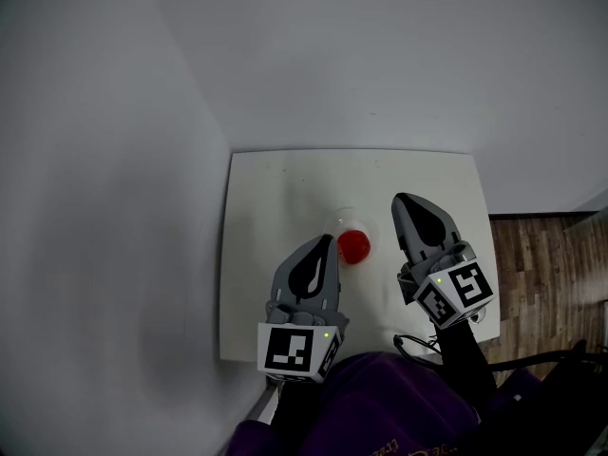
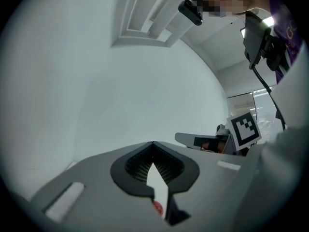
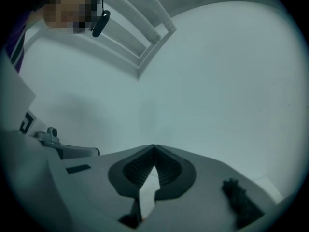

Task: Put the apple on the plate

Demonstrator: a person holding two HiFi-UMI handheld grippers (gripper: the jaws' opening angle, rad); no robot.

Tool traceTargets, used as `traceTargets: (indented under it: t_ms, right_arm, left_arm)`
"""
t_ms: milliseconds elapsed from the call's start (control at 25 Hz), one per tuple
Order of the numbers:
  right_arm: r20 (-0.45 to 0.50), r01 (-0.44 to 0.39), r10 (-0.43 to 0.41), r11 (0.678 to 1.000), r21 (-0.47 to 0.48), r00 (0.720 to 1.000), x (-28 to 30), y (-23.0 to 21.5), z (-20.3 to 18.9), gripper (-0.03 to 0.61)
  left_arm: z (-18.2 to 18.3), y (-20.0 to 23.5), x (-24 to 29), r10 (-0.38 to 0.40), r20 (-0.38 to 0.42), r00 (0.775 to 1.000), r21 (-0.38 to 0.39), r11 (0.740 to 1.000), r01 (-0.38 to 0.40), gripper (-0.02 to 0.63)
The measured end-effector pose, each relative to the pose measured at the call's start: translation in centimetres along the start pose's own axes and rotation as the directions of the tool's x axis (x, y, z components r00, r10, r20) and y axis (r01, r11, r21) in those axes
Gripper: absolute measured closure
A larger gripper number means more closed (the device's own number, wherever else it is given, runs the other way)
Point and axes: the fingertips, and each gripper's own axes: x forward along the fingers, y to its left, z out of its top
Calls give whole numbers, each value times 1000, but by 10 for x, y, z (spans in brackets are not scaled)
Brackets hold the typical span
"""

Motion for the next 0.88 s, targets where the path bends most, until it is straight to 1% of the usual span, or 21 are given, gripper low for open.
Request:
traceTargets:
  t_ms: [120,440,600,880]
  right_arm:
    - [-6,-12,12,1000,-4,1000,-1,3,-1,569]
    - [-16,-15,15,1000,-6,1000,-1,6,-7,569]
    - [-8,-5,5,1000,9,1000,-1,3,-7,569]
    - [-24,-3,4,1000,27,1000,3,1,-13,568]
  left_arm:
    - [-3,-2,-1,1,-9,1000,7,1000,-1,606]
    - [-6,2,-4,16,-1,1000,8,1000,-16,606]
    - [-8,0,-3,13,-9,1000,4,1000,-13,606]
    - [-12,4,1,19,-19,1000,3,1000,-19,606]
